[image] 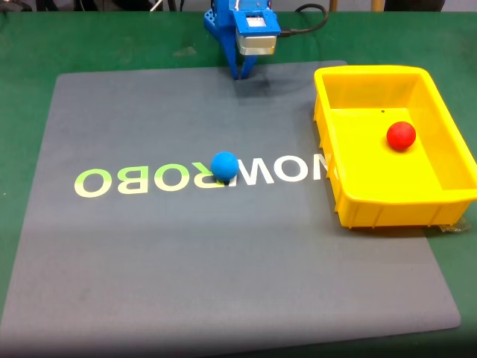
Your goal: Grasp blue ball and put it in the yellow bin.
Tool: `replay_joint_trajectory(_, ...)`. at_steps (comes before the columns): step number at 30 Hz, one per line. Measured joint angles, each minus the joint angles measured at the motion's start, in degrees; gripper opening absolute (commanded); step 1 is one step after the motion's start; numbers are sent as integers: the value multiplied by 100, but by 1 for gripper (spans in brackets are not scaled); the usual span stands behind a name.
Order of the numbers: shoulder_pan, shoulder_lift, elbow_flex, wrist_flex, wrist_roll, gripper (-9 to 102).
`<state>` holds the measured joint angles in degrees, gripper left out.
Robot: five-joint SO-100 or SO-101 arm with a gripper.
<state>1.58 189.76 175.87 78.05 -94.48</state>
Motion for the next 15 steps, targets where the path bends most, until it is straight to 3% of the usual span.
replay_joint_trajectory(15,-70,18,0,44,237,0)
